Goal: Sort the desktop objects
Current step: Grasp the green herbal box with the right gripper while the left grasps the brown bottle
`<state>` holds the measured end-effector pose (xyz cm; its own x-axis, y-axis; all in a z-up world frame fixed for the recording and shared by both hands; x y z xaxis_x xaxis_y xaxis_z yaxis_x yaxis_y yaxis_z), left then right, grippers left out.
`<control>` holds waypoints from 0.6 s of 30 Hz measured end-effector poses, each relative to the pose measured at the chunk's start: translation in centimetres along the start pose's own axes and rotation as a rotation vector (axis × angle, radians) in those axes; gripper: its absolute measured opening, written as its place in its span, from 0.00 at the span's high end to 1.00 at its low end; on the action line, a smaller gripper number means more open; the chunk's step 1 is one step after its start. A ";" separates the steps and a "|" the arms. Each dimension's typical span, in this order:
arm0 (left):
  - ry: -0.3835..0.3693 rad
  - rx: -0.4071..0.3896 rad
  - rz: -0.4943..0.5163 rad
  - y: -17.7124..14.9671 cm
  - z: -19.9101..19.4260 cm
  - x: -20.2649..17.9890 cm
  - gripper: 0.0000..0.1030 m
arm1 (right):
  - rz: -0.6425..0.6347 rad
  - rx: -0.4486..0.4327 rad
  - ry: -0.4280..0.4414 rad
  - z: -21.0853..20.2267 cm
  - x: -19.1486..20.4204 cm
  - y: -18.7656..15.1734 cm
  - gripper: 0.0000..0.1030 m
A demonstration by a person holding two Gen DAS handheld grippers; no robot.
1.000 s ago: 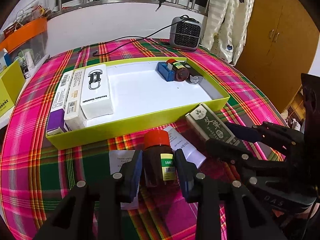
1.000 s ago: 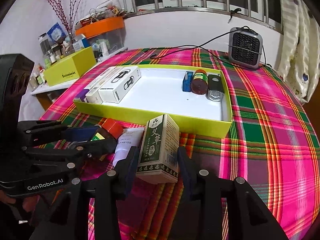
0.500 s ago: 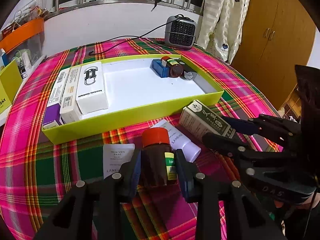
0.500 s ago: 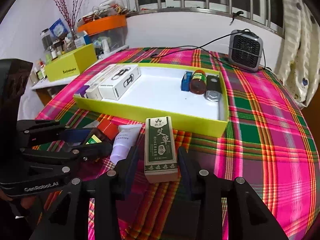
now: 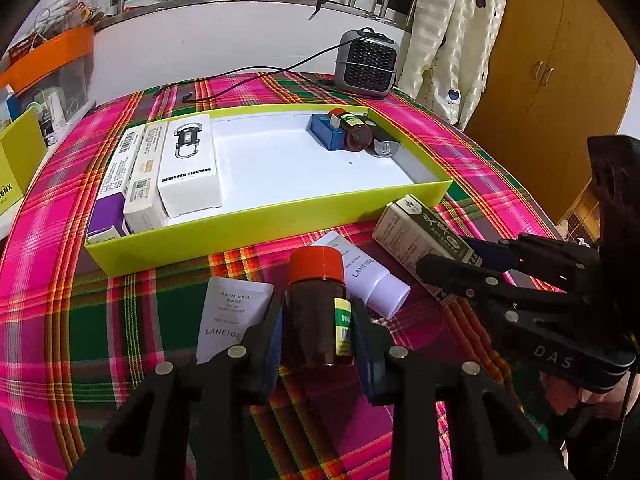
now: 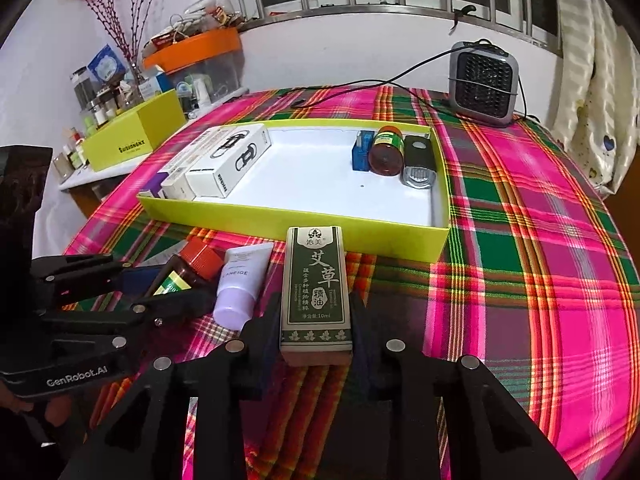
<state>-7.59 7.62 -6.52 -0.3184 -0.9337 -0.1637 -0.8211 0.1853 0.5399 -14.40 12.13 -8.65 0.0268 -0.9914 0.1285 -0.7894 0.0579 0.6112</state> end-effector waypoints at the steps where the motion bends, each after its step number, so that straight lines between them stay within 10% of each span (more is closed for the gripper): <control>1: 0.000 -0.003 -0.001 0.0 -0.1 0.0 0.68 | 0.002 -0.001 0.003 0.0 0.0 0.0 0.68; 18: -0.023 -0.051 -0.019 1.1 -1.7 0.7 0.69 | 0.071 -0.063 0.063 -1.8 -0.6 0.3 0.69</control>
<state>-7.95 6.61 -4.58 -0.3143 -0.9294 -0.1934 -0.8021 0.1510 0.5778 -13.51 12.94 -7.15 0.0120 -0.9752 0.2212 -0.7508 0.1373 0.6461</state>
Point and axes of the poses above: each gripper's, at about its wrist camera, not at the fingertips, and z roughly the way its jaws point, x to its left, y to its top, the point moved 5 cm from there along z, roughly the way its jaws point, and after that the axes turned 5 degrees about x, right-handed, at the moved point
